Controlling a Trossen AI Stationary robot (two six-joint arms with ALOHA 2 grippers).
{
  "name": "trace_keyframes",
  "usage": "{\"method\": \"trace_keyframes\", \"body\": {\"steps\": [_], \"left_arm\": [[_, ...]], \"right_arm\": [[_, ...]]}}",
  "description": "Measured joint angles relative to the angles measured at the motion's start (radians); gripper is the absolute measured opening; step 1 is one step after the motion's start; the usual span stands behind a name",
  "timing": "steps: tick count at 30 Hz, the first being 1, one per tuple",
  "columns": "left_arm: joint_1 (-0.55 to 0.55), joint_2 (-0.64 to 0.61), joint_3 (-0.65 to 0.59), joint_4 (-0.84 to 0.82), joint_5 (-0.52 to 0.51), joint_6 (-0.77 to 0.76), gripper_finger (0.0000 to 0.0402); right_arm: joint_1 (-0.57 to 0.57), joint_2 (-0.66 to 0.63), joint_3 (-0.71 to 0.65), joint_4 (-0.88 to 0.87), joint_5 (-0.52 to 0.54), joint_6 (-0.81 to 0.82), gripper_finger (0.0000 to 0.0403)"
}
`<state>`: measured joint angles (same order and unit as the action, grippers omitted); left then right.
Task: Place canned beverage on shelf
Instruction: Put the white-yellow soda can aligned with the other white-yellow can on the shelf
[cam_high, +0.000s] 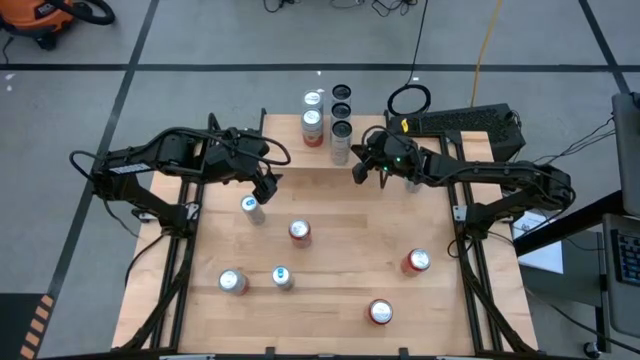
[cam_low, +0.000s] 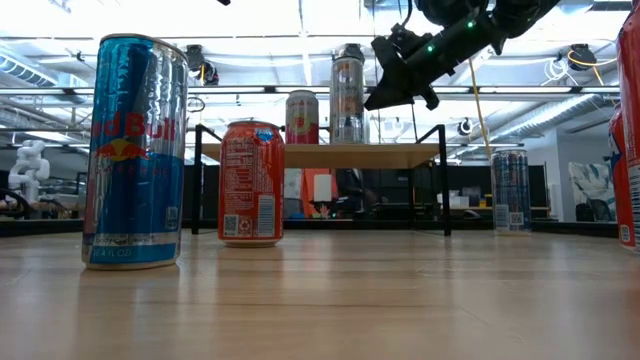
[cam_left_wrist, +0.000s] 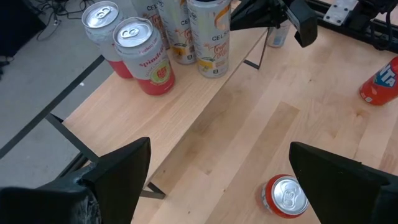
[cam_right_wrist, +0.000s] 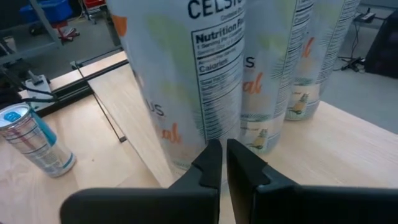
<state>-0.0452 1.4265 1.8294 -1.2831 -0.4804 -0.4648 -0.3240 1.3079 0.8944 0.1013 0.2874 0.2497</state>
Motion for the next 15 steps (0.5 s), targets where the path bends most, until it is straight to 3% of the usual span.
{"method": "trace_keyframes", "body": {"steps": [15], "left_arm": [[0.000, 0.000, 0.000, 0.000, -0.002, 0.000, 0.0386]], "right_arm": [[-0.004, 0.000, 0.000, 0.006, -0.003, 0.023, 0.0004]]}}
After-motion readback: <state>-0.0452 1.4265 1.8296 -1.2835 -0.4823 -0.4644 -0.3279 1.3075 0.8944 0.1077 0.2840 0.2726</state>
